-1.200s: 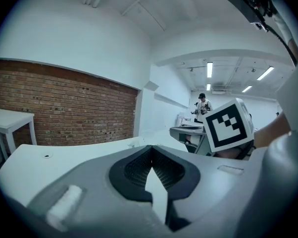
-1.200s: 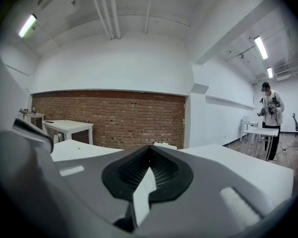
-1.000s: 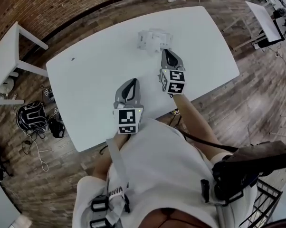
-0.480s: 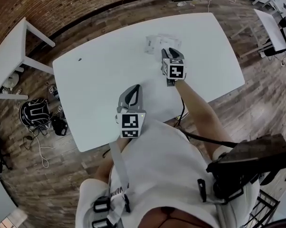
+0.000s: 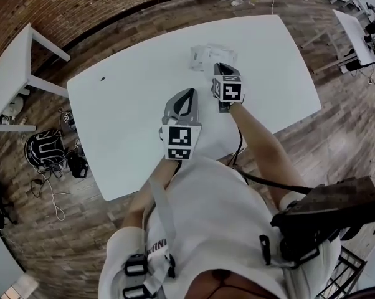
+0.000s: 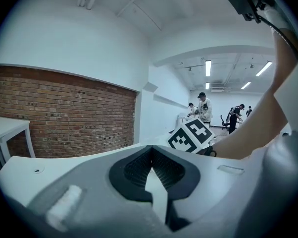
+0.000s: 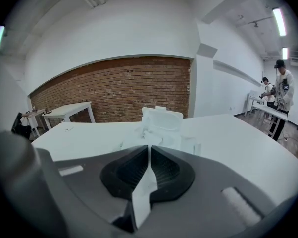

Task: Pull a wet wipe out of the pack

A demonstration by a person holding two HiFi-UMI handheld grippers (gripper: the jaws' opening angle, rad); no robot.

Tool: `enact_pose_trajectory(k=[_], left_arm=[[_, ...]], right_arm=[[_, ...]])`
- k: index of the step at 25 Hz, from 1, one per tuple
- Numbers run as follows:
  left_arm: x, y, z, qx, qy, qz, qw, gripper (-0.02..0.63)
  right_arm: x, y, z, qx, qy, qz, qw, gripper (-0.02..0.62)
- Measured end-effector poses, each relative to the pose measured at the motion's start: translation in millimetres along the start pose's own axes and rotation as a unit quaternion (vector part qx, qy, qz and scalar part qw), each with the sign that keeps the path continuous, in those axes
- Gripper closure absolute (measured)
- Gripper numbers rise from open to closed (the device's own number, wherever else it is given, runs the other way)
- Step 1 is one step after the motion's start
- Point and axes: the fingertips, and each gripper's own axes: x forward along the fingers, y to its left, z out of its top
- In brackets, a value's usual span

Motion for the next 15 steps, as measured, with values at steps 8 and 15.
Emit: enact_pose_trajectory(k=[8, 15], left_arm=[[-5, -10, -8, -0.003, 0.006, -0.005, 1.0000, 0.603], [-11, -12, -10, -0.013, 0.002, -0.005, 0.9999, 0.604]], right_arm=[[-12, -1, 18, -0.008, -0.036, 0.005, 0.999, 0.580], [-42, -9, 51, -0.030, -0.096, 0.005, 0.995, 0.580]])
